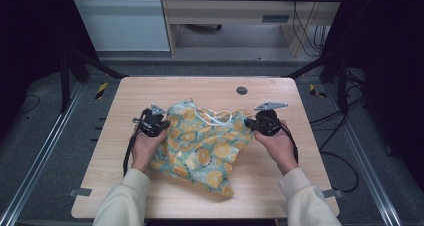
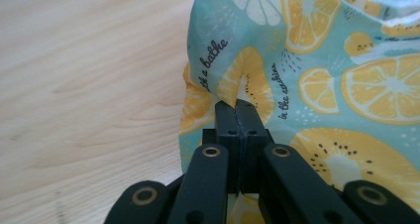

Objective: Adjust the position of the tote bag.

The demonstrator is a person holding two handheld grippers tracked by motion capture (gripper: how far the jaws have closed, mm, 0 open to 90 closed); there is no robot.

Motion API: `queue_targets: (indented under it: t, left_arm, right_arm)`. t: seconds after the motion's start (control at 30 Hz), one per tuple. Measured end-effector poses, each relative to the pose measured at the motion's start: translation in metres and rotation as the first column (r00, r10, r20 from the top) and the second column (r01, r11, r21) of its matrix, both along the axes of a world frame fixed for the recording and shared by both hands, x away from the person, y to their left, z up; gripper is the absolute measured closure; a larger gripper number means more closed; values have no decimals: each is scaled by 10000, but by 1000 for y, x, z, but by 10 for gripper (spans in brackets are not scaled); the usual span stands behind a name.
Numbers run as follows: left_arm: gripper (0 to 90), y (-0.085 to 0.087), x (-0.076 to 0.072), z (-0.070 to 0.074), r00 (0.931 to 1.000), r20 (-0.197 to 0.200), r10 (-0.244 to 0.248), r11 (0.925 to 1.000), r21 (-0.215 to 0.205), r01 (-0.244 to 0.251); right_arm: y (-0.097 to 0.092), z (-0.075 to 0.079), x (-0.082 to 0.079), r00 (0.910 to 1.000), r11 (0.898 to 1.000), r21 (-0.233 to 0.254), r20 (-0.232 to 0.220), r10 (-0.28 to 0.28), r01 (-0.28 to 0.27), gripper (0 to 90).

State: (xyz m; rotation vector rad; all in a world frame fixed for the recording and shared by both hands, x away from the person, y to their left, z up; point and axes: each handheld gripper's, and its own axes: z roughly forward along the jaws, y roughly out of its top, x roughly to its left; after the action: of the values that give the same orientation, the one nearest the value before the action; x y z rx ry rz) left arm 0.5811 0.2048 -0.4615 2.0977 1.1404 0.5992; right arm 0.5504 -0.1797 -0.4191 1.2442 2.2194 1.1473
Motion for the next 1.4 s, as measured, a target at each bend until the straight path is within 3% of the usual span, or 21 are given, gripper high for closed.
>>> queue_targets:
  t: [0.2, 0.33, 0.5, 0.6, 1.07, 1.23, 1.4]
  left_arm:
    - [900, 8, -17, 21, 9960, 895, 64, 9997, -219, -44]
    - [900, 12, -25, 30, 9891, 1463, 172, 9998, -147, -152]
    - [900, 12, -31, 38, 9788, 2041, 153, 9999, -31, -150]
    - [900, 12, -32, 40, 9753, 2203, 136, 9999, -14, -136]
    - [900, 16, -40, 55, 9685, 2486, -152, 9999, 24, 151]
    - [900, 19, -47, 66, 9609, 2755, -265, 9996, 39, 265]
    - [900, 21, -53, 77, 9524, 3011, -482, 9987, 315, 406]
  right_arm:
    - [-1, 13, -9, 9990, 9994, -291, 391, 220, -209, 900]
    - [-3, 20, -15, 9969, 9961, -773, 620, 476, -428, 900]
    - [-7, 27, -17, 9942, 9942, -958, 907, 585, -497, 900]
    - [-10, 29, -16, 9914, 9922, -1112, 1116, 690, -565, 900]
    - [-15, 38, -18, 9862, 9925, -960, 1394, 890, -760, 900]
    - [-17, 46, -22, 9817, 9925, -800, 1595, 1039, -920, 900]
    - [-18, 53, -28, 9771, 9928, -606, 1808, 1123, -1029, 900]
